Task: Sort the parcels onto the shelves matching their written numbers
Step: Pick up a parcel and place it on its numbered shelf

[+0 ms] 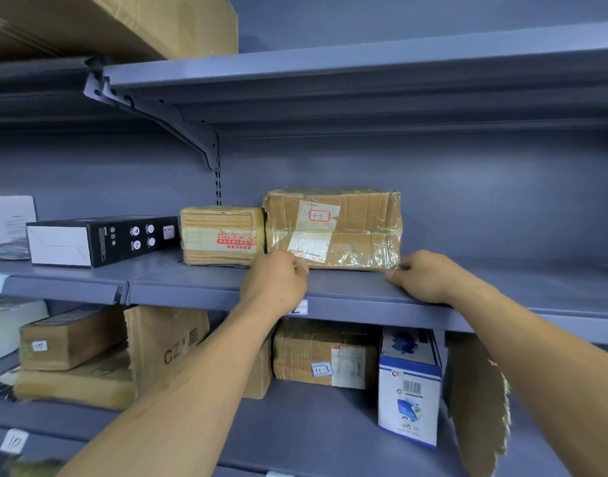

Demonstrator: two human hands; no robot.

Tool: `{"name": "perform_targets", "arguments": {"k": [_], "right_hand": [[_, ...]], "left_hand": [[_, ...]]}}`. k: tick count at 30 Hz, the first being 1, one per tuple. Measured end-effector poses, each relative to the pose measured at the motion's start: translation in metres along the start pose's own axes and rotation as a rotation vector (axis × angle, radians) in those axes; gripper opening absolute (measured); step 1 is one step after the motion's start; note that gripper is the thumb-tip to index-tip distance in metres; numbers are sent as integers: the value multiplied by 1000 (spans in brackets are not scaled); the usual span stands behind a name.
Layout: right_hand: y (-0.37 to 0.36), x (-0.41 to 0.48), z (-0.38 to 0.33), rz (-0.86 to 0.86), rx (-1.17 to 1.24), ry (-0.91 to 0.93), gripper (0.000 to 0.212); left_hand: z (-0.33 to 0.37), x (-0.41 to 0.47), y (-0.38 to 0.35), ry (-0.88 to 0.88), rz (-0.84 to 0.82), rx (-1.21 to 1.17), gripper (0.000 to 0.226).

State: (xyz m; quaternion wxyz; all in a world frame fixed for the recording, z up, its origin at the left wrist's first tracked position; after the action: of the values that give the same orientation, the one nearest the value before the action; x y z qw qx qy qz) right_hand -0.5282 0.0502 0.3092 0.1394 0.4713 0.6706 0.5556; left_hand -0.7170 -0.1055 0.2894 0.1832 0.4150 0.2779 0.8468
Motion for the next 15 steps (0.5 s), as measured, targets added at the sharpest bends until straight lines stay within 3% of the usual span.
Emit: {"name": "perform_targets", "arguments": {"k": [7,15], "right_hand": [[-3,-53,-8,116,33,81,42],[-18,-129,-5,197,-160,173,52]], "left_hand": [[11,-51,12,-37,60,-38,34],[17,-103,14,-163,-5,-67,40]]}}
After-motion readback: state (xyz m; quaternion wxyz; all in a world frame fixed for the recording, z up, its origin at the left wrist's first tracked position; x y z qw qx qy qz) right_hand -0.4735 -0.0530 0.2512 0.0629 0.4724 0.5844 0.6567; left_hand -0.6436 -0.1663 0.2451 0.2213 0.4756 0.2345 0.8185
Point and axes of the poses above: each hand's wrist, its own x-axis towards the middle knuckle, its own y-axis out of the back of the hand, z = x × y, the point moved 1 cm from there along x, towards the middle knuckle, and after that the axes turned 6 degrees about z, right-handed, at the moved point
